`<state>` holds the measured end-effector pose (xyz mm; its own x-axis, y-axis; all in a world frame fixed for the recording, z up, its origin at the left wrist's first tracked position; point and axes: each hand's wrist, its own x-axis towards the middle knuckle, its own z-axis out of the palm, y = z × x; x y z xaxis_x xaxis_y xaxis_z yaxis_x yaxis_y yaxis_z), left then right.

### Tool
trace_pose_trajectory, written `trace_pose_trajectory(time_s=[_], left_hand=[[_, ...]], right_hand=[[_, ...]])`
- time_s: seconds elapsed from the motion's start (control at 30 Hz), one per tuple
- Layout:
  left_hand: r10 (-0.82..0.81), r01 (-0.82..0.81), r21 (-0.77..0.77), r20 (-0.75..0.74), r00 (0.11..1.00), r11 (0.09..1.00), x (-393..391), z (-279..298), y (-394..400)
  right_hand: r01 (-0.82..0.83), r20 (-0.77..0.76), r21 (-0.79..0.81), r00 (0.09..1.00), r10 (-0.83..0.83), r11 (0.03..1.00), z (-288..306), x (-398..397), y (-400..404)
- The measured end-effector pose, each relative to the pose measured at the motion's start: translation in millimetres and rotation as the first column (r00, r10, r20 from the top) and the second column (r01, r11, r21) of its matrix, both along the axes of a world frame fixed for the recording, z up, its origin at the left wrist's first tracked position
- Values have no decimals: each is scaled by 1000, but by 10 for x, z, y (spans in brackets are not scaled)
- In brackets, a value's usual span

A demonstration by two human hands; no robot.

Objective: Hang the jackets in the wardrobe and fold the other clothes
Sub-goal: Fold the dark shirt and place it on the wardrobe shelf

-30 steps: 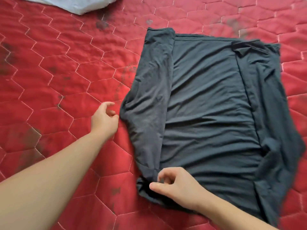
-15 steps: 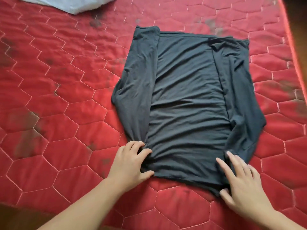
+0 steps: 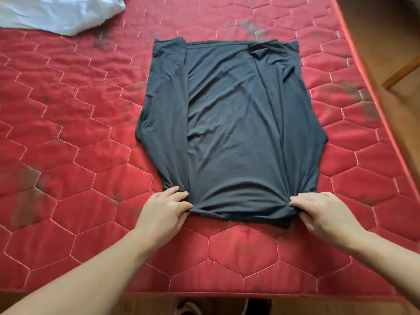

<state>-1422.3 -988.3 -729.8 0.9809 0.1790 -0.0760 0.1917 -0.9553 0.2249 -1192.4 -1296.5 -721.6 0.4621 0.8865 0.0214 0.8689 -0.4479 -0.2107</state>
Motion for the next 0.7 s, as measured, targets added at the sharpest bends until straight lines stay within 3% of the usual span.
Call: trace_pose_trajectory(time_s=[0.13, 0.5, 0.6, 0.7], left_hand=[[-74, 75, 52, -24, 997, 996, -132, 47, -68], [-31, 32, -7, 92, 995, 999, -325, 84, -125], [101, -109, -133, -61, 993, 985, -389, 57, -100], [107, -117, -102, -93, 990, 988, -391, 12, -66]], right_hand=[[-7, 0, -28, 1000, 7, 1000, 33, -149, -133], [162, -1, -35, 987, -162, 986, 18, -287, -270], [240, 9, -112, 971, -240, 964, 0, -283, -333], [219, 0, -140, 975, -221, 966, -64, -287, -308]])
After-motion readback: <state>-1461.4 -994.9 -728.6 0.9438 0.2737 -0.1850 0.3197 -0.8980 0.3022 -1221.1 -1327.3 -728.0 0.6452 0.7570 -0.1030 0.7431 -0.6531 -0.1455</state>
